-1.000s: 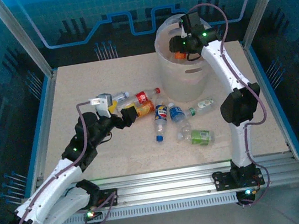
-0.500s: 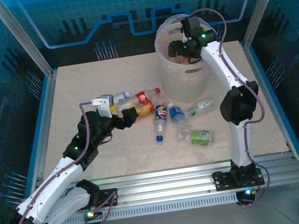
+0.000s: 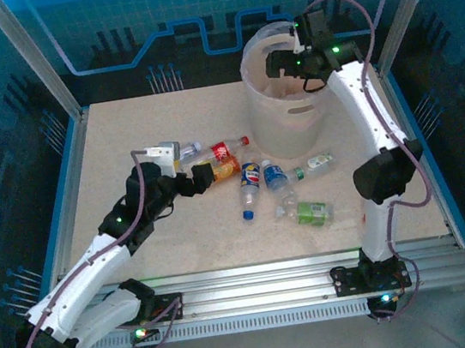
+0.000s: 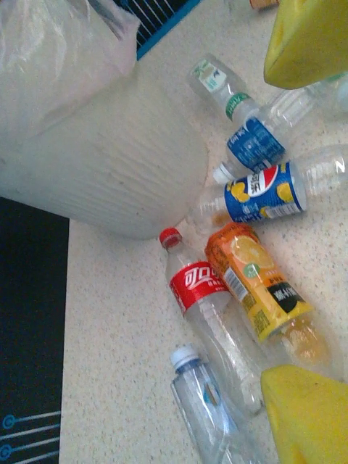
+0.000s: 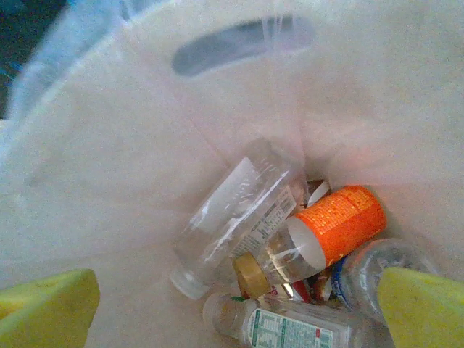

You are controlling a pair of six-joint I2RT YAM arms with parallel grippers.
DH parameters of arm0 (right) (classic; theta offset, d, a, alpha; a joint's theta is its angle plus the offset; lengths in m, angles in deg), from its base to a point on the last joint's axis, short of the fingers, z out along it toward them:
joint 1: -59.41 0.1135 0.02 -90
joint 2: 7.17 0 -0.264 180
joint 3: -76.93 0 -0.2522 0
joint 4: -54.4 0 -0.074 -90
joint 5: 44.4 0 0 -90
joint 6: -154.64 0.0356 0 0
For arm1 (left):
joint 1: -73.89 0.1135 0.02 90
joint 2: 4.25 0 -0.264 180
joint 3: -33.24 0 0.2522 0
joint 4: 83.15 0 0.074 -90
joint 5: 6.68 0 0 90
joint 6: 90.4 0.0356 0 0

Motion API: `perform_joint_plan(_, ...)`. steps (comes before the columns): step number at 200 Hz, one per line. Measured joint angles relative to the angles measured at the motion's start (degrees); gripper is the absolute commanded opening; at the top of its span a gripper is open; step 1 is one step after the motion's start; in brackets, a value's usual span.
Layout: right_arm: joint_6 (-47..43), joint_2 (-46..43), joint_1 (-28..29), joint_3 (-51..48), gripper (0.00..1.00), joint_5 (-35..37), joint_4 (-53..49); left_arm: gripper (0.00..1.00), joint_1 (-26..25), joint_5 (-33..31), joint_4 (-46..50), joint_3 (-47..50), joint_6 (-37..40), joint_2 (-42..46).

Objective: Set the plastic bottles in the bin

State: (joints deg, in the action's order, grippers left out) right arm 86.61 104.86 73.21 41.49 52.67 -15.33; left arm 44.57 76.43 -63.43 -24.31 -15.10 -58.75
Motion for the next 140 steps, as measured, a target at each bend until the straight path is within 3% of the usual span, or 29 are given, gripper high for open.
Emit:
perform_joint_plan(76, 0.07, -15.63, 0.0, -15.26, 1.0, 0.39, 0.85, 0.99, 1.57, -3.23, 12.55, -9.53, 7.32, -10.97)
perform_joint_plan(140, 0.7, -24.96, 0.02, -28.09, 1.0, 2.27, 1.75, 0.99, 17.59, -4.11, 23.02, -24.52, 17.84, -25.83)
